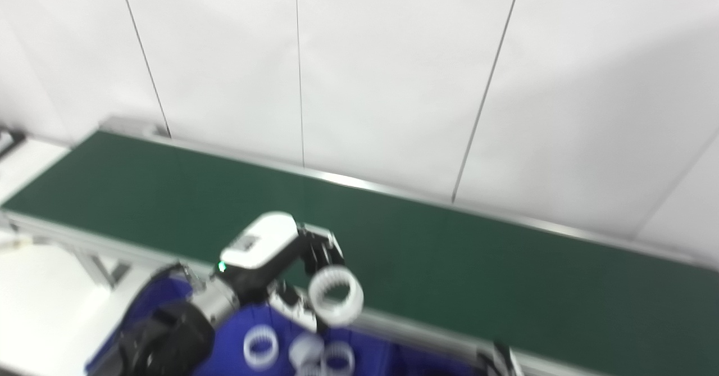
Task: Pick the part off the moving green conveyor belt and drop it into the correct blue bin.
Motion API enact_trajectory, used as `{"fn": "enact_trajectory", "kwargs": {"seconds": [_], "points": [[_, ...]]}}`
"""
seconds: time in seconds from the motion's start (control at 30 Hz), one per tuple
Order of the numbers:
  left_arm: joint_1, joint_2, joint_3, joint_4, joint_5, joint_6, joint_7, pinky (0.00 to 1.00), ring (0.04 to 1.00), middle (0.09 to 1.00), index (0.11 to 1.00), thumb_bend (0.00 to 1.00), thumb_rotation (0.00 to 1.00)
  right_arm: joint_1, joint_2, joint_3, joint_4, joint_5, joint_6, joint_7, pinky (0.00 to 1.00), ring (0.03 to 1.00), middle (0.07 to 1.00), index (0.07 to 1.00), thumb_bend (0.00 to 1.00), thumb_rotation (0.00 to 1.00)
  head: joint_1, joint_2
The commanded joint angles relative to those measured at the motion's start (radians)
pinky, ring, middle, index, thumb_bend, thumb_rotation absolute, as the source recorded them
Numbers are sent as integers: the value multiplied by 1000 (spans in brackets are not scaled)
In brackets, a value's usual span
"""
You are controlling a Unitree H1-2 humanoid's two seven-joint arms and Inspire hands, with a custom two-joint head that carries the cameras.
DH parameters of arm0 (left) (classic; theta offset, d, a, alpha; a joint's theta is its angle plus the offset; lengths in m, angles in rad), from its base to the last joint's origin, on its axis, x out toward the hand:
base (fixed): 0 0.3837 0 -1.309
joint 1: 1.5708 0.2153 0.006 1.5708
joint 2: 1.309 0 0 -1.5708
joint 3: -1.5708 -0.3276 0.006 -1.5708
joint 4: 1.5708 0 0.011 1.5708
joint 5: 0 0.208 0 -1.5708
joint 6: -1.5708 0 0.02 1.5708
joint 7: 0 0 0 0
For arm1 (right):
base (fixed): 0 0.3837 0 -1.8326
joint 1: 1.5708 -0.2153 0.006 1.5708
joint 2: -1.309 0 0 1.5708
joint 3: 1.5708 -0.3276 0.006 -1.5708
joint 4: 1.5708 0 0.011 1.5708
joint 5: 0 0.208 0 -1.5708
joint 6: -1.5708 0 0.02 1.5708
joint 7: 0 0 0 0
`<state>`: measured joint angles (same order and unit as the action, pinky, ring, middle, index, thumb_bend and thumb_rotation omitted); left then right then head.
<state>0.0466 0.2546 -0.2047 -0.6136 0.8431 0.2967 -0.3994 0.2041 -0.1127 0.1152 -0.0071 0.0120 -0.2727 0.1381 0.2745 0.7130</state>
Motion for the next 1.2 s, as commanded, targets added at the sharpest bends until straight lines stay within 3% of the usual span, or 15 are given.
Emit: {"fn": "enact_trajectory", "kwargs": {"seconds": [0.0, 0.07, 0.2, 0.4, 0.47, 0.67, 0.9, 1.17], "points": [[12, -6, 14, -24, 15, 11, 9, 478, 426, 452, 503, 504, 0, 0, -10, -14, -53, 40, 21, 12, 722, 796, 841, 928, 489, 755, 0, 0], [35, -18, 15, -25, 31, 18, 1, 476, 426, 451, 503, 504, 0, 5, -18, -25, -80, 53, 46, 15, 722, 795, 838, 923, 488, 745, 15, 36], [73, -33, 22, -9, 29, 13, 9, 476, 435, 455, 500, 505, 0, 12, -27, -42, -118, 77, 86, 18, 727, 791, 829, 907, 511, 708, 18, 63], [133, -35, 31, 70, -25, -46, 88, 482, 452, 469, 492, 505, 0, 15, -34, -55, -145, 95, 107, 20, 702, 774, 811, 897, 537, 694, 23, 92], [152, -39, 29, 99, -39, -65, 120, 433, 439, 473, 496, 505, 0, 18, -30, -61, -152, 87, 110, 10, 686, 762, 802, 888, 549, 701, 23, 94], [192, -39, 24, 246, -70, -138, 223, 429, 428, 475, 498, 504, 0, 23, -20, -74, -160, 79, 115, -5, 646, 744, 792, 871, 572, 712, 9, 97], [202, -36, 12, 348, -59, -134, 275, 483, 450, 470, 491, 505, 0, 20, -25, -75, -157, 77, 113, 3, 647, 741, 792, 876, 574, 709, 14, 92], [191, -20, 2, 421, -46, -136, 329, 455, 445, 462, 493, 505, 0, 17, -22, -73, -157, 71, 122, 4, 645, 742, 792, 876, 570, 698, 10, 83]]}}
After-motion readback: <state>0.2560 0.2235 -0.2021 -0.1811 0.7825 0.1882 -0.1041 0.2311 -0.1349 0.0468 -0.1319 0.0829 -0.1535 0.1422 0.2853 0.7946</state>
